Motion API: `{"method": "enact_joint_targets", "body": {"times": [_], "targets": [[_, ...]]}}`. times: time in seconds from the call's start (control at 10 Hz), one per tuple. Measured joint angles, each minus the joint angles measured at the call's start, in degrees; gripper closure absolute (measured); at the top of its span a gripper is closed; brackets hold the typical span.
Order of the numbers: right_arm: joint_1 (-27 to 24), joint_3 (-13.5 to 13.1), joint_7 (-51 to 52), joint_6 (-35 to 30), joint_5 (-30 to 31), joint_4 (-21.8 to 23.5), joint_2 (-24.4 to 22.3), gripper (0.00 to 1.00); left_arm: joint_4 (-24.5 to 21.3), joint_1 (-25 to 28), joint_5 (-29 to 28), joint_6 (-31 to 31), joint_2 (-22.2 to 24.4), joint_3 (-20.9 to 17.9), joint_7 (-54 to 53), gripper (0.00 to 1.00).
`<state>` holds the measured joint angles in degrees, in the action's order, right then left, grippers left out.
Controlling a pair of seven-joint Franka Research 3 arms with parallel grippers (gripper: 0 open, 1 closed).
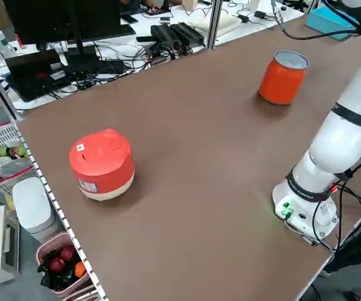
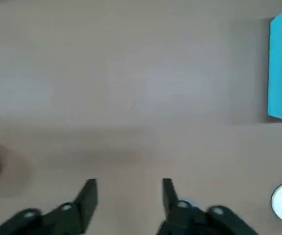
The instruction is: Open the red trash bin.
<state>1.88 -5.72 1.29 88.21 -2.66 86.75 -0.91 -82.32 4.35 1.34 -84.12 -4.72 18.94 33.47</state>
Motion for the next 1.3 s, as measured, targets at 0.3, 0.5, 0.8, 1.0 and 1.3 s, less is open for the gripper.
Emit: {"method": "enact_joint_targets", "body": {"times": [0.3, 0.5, 0.8, 1.0, 1.3], "targets": [[0.86, 0.36, -2.25, -0.08, -1.16, 0.4, 0.0, 0.76, -1.18, -2.06, -0.05, -1.87, -2.76, 3.9, 23.86, 0.07], [2.45, 0.59, -4.24, -0.11, -1.4, 1.2, 0.0, 0.9, -1.78, -5.49, 0.01, -4.32, -3.68, 4.21, 38.05, 0.21], [8.62, 0.87, -14.35, -0.07, -2.3, 1.79, -0.01, 0.99, -6.21, -12.31, 0.05, -10.13, -4.2, 4.67, 58.57, 0.56], [13.17, 1.02, -20.57, 0.01, -4.34, 2.72, 0.0, 0.99, -9.69, -16.26, 0.05, -12.97, -4.93, 4.75, 68.93, 0.9], [19.94, 1.11, -28.07, 1.55, -5.14, 5.11, -0.01, 0.99, -15.39, -17.31, 2.98, -19.15, -5.37, 4.79, 76.51, 0.99]]}}
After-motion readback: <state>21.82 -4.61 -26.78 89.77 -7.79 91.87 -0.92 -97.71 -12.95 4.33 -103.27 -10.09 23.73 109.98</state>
